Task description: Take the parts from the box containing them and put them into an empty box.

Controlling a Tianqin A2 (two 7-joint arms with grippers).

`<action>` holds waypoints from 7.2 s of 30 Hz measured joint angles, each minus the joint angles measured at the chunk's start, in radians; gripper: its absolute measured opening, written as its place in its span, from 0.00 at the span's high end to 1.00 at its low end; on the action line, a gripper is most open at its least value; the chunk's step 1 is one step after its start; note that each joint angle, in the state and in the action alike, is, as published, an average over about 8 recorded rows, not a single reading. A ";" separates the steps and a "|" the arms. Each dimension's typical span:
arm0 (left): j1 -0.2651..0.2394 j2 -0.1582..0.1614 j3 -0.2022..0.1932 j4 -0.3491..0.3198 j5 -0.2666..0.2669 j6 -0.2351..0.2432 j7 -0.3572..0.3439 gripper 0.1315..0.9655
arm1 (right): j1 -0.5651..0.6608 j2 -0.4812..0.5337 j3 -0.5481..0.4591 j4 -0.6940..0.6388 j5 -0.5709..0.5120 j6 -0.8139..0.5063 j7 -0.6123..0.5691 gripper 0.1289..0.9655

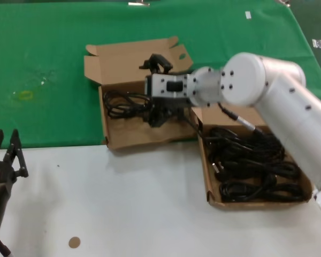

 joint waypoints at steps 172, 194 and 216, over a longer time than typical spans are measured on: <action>0.000 0.000 0.000 0.000 0.000 0.000 0.000 0.00 | -1.033 0.132 0.566 0.767 0.729 0.668 0.042 0.00; 0.000 0.000 0.000 0.000 0.000 0.000 0.000 0.00 | -1.033 0.132 0.566 0.767 0.729 0.668 0.042 0.00; 0.000 0.000 0.000 0.000 0.000 0.000 0.000 0.00 | -1.033 0.132 0.566 0.767 0.729 0.668 0.042 0.00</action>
